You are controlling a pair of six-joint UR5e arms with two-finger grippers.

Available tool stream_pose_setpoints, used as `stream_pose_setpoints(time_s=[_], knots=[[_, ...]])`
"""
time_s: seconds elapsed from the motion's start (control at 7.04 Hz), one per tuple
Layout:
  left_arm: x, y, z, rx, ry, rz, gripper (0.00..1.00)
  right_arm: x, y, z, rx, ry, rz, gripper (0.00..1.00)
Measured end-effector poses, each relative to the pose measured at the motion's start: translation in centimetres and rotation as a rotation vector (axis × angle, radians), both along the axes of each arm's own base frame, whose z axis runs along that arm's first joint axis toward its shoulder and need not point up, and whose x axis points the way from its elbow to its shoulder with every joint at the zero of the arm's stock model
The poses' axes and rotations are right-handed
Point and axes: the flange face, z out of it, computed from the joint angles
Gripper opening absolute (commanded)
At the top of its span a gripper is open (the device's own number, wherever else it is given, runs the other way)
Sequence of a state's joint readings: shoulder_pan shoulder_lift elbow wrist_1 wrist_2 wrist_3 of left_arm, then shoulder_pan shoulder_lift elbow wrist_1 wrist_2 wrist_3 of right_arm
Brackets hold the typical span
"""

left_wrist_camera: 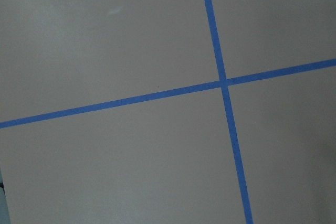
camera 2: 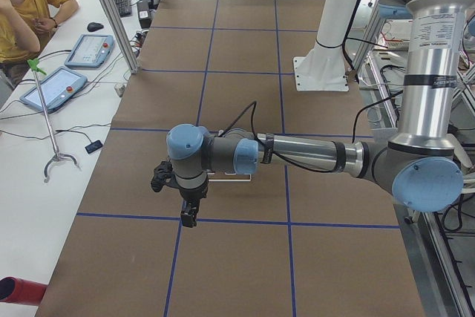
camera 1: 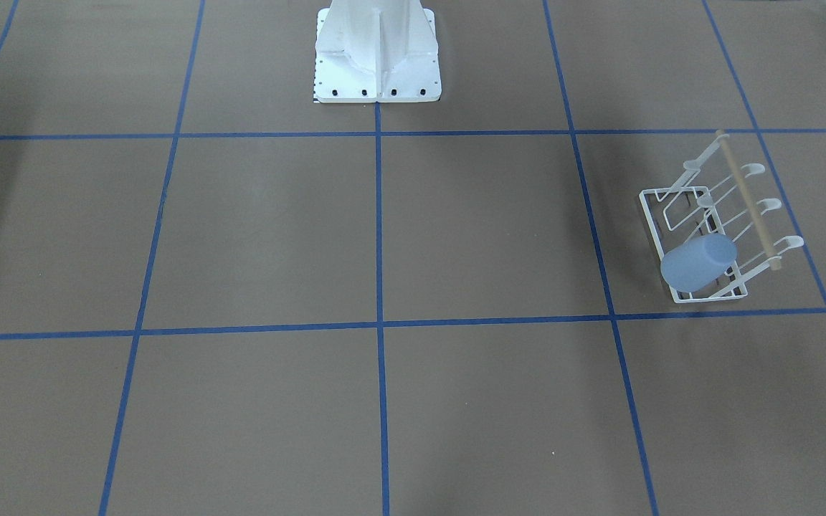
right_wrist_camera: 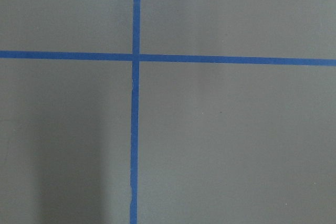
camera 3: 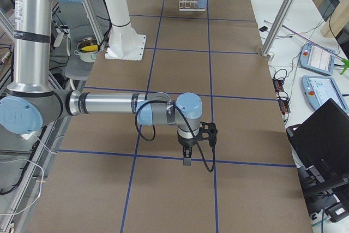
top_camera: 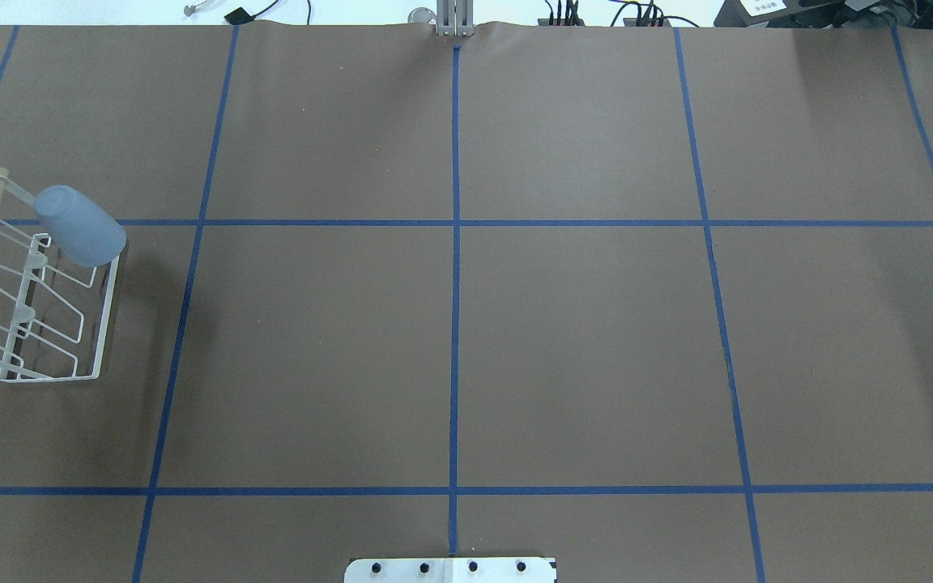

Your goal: Hang cup on cup holder

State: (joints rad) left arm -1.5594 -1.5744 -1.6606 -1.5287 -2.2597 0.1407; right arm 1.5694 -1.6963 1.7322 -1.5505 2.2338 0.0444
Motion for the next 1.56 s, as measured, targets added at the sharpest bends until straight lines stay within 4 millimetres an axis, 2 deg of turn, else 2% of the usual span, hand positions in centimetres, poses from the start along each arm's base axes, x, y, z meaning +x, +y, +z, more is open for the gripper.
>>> stream_pose_setpoints(time_s=[0.43,1.56], knots=[[0.3,1.9,-0.9,0.015,0.023,0.004,0.99,0.0,0.0,0.0,0.0,-0.003,0.002,1.0],[0.1,3.6,0.3,-0.013,0.023,0.0,0.99,-0.2,0.2,0.2,-0.011,-0.012,0.006,1.0]])
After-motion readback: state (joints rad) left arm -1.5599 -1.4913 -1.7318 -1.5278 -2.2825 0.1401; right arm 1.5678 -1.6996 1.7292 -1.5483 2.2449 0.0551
